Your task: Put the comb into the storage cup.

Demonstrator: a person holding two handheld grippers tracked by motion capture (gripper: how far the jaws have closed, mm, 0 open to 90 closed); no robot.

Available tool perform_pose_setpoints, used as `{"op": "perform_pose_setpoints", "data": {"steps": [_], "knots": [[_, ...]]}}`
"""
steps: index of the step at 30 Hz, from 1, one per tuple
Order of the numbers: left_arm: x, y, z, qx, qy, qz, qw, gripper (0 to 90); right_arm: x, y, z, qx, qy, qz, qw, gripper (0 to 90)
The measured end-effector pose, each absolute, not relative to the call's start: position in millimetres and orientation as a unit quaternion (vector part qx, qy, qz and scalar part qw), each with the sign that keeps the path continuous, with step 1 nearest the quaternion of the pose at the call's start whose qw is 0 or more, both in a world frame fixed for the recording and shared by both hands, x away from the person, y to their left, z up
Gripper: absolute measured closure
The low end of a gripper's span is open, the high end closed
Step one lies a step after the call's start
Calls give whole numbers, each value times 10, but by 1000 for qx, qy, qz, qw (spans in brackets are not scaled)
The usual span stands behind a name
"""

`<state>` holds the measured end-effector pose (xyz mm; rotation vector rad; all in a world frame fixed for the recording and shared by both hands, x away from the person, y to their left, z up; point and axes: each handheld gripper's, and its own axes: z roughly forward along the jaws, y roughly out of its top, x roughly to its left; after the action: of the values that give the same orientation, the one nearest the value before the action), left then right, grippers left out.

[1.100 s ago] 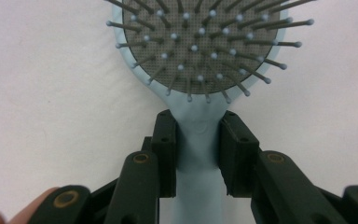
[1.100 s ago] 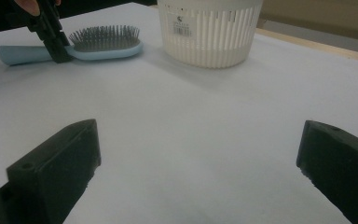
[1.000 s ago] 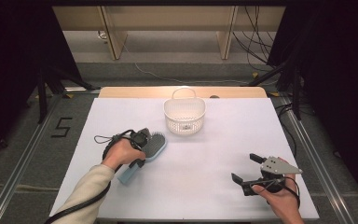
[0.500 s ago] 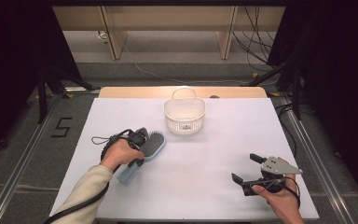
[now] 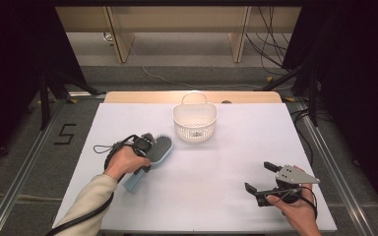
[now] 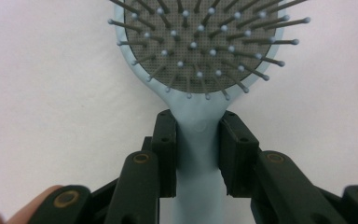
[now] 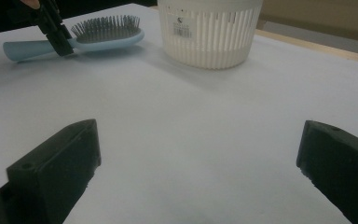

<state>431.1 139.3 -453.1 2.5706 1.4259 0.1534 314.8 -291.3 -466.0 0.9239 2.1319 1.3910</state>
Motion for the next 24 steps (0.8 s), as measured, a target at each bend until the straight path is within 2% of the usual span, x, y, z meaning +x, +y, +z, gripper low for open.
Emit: {"op": "perform_pose_setpoints", "data": {"steps": [24], "knots": [[4248,1455,-4378,852,487,101,167,698,3139,-2912,-4653,332,768,504,215,3]]}}
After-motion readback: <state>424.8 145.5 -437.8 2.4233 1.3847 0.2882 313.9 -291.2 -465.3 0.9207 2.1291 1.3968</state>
